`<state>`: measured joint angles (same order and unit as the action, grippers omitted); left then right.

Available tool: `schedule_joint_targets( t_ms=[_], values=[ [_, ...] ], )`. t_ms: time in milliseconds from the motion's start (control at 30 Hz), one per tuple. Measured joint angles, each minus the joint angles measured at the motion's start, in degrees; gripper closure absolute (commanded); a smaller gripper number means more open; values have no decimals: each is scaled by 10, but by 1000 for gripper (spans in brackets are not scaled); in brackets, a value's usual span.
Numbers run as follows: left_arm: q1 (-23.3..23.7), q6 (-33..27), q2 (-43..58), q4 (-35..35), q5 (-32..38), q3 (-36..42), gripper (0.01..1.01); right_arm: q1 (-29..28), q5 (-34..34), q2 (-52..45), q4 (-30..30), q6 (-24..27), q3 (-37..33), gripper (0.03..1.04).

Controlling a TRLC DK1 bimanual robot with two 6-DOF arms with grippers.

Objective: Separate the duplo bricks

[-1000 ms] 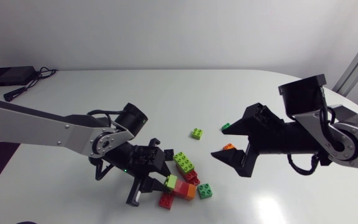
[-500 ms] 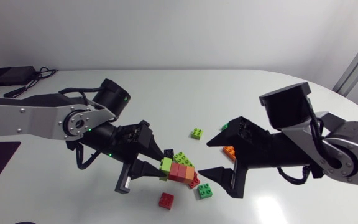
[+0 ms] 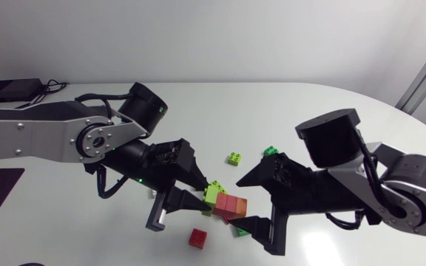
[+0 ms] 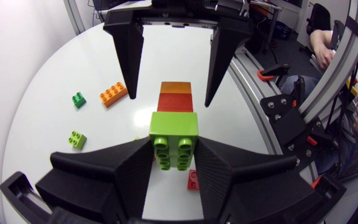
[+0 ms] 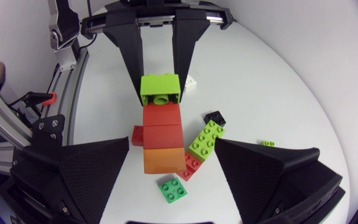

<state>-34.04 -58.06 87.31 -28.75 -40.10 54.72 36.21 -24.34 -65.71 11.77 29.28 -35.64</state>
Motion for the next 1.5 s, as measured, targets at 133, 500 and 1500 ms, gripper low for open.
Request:
schedule_joint_targets(
  t_ms=[133, 500, 1500],
  values=[
    [-15, 12, 0, 0, 4, 9, 741, 6, 6, 0, -5, -3, 13, 75],
    [-25, 23, 0, -1, 11, 11, 741, 40, 43, 0, -34, -23, 16, 762],
    [17, -64, -52, -109, 142, 5, 739, 45, 32, 51, 8, -7, 29, 792]
  ],
)
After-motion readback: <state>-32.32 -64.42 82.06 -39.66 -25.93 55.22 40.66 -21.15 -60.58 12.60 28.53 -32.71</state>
